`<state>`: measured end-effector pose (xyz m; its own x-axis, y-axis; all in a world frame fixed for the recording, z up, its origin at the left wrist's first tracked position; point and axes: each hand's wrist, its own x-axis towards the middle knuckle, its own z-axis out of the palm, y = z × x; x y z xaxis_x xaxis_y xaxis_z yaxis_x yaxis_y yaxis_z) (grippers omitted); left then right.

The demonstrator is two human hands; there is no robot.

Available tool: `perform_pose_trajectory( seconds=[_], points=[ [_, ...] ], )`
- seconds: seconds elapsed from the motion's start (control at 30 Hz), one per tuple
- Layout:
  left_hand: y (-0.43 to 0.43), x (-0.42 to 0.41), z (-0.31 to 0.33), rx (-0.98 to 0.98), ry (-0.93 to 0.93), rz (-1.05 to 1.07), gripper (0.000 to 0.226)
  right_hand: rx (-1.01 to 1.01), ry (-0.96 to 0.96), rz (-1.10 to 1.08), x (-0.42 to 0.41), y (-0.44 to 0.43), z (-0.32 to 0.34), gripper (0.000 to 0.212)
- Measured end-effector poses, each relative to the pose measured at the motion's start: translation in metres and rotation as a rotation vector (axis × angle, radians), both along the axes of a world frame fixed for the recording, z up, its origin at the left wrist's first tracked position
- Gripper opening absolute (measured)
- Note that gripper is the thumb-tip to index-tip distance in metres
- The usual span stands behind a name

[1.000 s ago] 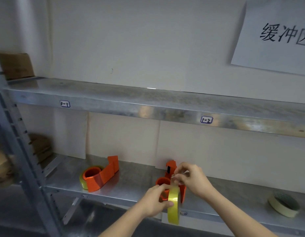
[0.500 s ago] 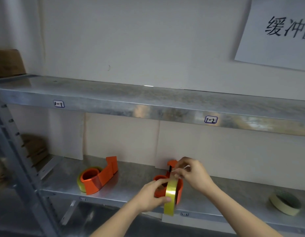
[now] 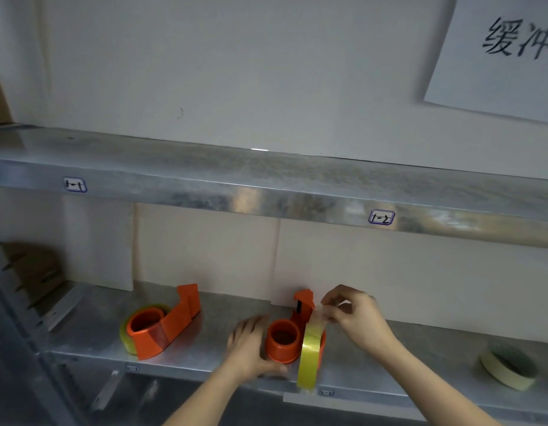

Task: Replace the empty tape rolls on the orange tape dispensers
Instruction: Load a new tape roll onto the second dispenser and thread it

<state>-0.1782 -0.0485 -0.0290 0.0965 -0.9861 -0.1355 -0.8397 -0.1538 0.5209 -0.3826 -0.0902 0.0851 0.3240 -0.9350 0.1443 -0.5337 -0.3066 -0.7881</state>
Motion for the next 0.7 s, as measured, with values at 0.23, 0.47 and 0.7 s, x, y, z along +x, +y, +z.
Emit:
perform_pose_trajectory(
  seconds=[0.23, 0.47, 0.7],
  points=[
    [-0.022, -0.007, -0.019, 0.026, -0.050, 0.057, 0.107, 0.028, -0.034, -0.016, 0.002, -0.007, -0.007, 0.011],
    [-0.026, -0.009, -0.019, -0.011, -0.028, 0.085, 0.085, 0.034, -0.040, -0.001, 0.001, -0.011, -0.008, 0.010],
    [-0.018, -0.008, -0.003, -0.071, 0.153, 0.075, 0.076, 0.030, -0.065, -0.030, -0.001, -0.015, -0.009, 0.017]
  ],
)
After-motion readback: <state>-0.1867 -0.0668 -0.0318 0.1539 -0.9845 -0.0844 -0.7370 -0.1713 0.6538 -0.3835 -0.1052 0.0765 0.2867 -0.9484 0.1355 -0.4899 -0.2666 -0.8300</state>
